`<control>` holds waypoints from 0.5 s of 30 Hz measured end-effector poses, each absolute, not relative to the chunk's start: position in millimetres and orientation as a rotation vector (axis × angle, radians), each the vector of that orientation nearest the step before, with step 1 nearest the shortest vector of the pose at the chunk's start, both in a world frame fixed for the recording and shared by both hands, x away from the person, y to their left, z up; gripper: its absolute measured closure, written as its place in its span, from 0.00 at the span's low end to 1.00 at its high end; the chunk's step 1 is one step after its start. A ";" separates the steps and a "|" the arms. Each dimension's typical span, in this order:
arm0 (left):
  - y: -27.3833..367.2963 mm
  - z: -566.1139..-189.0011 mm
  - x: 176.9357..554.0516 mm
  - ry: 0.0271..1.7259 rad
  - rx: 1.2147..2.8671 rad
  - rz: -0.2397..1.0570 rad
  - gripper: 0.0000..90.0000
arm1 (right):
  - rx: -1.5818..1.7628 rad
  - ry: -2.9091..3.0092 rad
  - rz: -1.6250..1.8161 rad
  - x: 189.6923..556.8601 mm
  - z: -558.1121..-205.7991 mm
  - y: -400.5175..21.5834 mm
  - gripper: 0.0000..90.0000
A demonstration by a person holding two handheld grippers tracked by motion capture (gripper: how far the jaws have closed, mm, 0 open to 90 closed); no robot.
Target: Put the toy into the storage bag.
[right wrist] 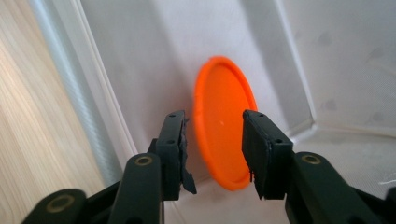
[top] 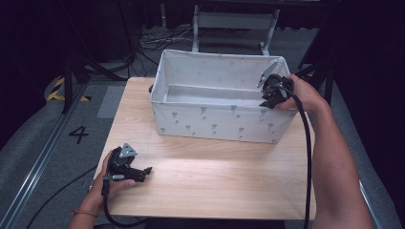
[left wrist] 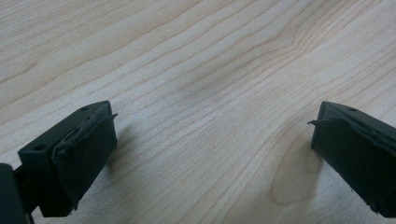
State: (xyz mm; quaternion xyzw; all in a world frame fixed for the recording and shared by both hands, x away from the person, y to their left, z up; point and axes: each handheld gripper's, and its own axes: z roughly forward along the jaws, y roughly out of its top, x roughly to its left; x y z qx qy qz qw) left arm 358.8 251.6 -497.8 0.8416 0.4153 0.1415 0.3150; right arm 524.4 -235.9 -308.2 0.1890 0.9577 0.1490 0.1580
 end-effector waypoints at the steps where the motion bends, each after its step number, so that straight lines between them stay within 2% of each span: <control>1: 251.5 -497.8 358.8 1.095 2.216 0.373 0.01 | 0.563 2.721 0.494 522.5 -306.3 -238.4 0.64; 8: 251.6 -497.9 358.9 1.092 2.218 0.371 0.01 | 0.670 2.587 0.717 509.7 -300.8 -252.6 0.57; 15: 251.6 -497.9 359.0 1.092 2.218 0.372 0.01 | 0.773 2.421 0.900 490.4 -288.4 -264.7 0.45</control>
